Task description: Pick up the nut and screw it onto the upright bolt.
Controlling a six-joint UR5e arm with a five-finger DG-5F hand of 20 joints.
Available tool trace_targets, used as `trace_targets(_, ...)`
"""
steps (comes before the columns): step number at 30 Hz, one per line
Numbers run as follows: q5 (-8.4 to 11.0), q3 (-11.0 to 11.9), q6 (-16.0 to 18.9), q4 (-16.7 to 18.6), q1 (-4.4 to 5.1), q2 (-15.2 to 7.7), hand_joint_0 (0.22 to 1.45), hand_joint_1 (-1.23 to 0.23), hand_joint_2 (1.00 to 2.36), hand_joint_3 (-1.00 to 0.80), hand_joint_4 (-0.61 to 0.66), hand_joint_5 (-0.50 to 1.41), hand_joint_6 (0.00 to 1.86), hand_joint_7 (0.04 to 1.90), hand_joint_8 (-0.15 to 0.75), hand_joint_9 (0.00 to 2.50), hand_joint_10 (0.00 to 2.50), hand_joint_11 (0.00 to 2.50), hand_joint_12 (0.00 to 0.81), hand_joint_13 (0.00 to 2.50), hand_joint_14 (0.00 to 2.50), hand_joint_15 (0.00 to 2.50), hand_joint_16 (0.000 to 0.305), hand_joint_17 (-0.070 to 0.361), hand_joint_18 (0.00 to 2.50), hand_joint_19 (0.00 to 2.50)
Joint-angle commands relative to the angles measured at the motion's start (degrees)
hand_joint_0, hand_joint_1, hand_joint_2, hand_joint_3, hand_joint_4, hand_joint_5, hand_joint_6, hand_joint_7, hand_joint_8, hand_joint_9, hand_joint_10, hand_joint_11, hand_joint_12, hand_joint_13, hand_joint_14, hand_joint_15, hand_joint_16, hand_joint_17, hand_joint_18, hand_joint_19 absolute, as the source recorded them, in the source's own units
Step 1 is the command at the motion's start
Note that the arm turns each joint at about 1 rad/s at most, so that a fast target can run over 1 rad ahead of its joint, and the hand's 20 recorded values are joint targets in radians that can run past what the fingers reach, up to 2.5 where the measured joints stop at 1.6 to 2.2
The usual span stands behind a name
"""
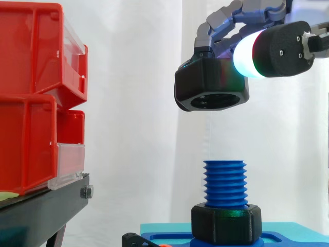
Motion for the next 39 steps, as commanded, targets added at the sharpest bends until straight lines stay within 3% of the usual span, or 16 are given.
trace_targets(1, -1.35, 0.0, 0.0, 0.0, -0.57, -0.4, 0.58, -0.59, 1.00, -0.47, 0.17, -0.20, 0.82, 0.97, 0.243, 0.52, 0.00, 0.00, 0.245, 0.69, 0.00, 0.02, 0.029, 0.064, 0.56, 0.18)
trace_targets(8, -2.58, -0.1, 0.2, -0.7, -1.54, -1.7, 0.58, -0.59, 1.00, -0.47, 0.18, -0.19, 0.82, 0.97, 0.243, 0.52, 0.00, 0.00, 0.244, 0.69, 0.00, 0.03, 0.029, 0.064, 0.55, 0.18)
trace_targets(23, -3.20, -0.3, 0.0, -2.6, -1.89, -1.8, 0.58, -0.59, 1.00, -0.47, 0.18, -0.19, 0.81, 0.98, 0.247, 0.54, 0.00, 0.00, 0.246, 0.69, 0.00, 0.02, 0.029, 0.064, 0.56, 0.18)
trace_targets(26, -3.11, -3.1, 0.0, -1.3, -1.89, -1.8, 0.58, -0.59, 1.00, -0.47, 0.17, -0.19, 0.81, 0.98, 0.247, 0.54, 0.00, 0.00, 0.245, 0.69, 0.00, 0.02, 0.029, 0.064, 0.56, 0.18)
trace_targets(28, -3.11, -3.6, 0.1, 0.3, -1.80, -1.7, 0.58, -0.59, 1.00, -0.47, 0.17, -0.19, 0.81, 0.98, 0.248, 0.55, 0.00, 0.00, 0.244, 0.69, 0.00, 0.02, 0.029, 0.064, 0.56, 0.18)
trace_targets(39, -3.55, -3.6, 0.3, 1.5, -2.07, -1.7, 0.58, -0.59, 1.00, -0.47, 0.17, -0.19, 0.81, 0.98, 0.249, 0.55, 0.00, 0.00, 0.246, 0.69, 0.00, 0.03, 0.029, 0.064, 0.55, 0.18)
